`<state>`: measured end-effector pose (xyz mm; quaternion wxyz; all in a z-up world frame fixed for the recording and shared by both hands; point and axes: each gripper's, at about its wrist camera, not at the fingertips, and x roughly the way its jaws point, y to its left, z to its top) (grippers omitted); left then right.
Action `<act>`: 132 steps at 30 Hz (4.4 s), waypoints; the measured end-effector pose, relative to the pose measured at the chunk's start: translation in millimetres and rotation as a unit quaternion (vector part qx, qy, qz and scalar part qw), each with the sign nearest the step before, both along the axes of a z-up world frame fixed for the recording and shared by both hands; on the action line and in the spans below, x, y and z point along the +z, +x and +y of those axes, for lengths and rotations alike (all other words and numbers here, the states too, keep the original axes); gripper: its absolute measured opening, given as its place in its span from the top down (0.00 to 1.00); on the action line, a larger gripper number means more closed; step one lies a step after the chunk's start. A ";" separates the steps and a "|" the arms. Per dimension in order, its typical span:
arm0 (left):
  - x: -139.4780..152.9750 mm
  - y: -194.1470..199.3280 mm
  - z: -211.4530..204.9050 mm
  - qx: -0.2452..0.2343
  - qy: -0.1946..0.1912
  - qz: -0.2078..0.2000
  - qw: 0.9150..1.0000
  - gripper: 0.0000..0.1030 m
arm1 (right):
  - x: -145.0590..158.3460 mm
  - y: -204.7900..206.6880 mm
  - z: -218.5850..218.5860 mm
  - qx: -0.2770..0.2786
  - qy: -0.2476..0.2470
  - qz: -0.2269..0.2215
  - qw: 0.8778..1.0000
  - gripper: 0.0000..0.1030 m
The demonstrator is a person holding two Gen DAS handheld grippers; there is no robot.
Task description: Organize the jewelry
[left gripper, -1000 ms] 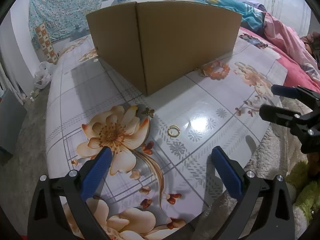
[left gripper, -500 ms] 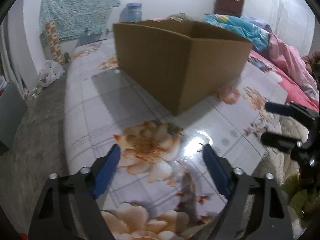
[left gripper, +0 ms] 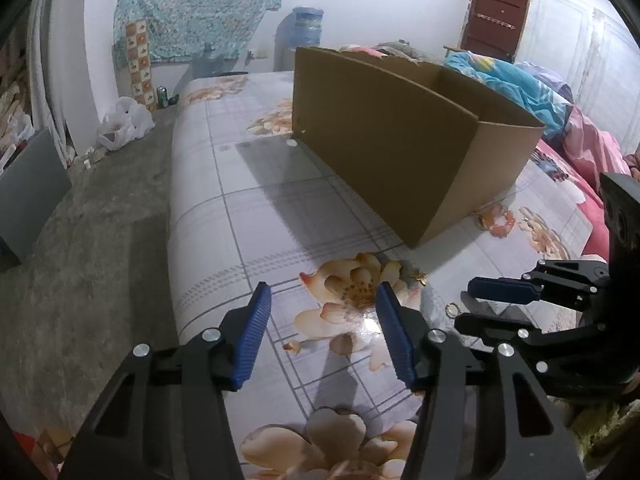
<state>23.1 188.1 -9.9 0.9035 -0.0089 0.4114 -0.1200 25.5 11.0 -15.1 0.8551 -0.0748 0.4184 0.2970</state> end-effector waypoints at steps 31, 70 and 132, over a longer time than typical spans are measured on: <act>-11.5 15.4 -53.8 -0.092 -0.027 0.027 0.995 0.64 | 5.2 -2.0 -56.1 -0.105 -0.029 0.006 0.994 1.00; -8.6 14.5 -103.3 -0.133 0.065 -0.002 0.989 0.89 | 13.6 -14.9 -96.4 -0.106 0.010 0.002 0.994 0.66; -0.8 5.0 -92.4 -0.124 0.057 -0.021 0.990 0.89 | 13.7 -18.1 -72.2 -0.103 -0.039 -0.030 0.993 0.92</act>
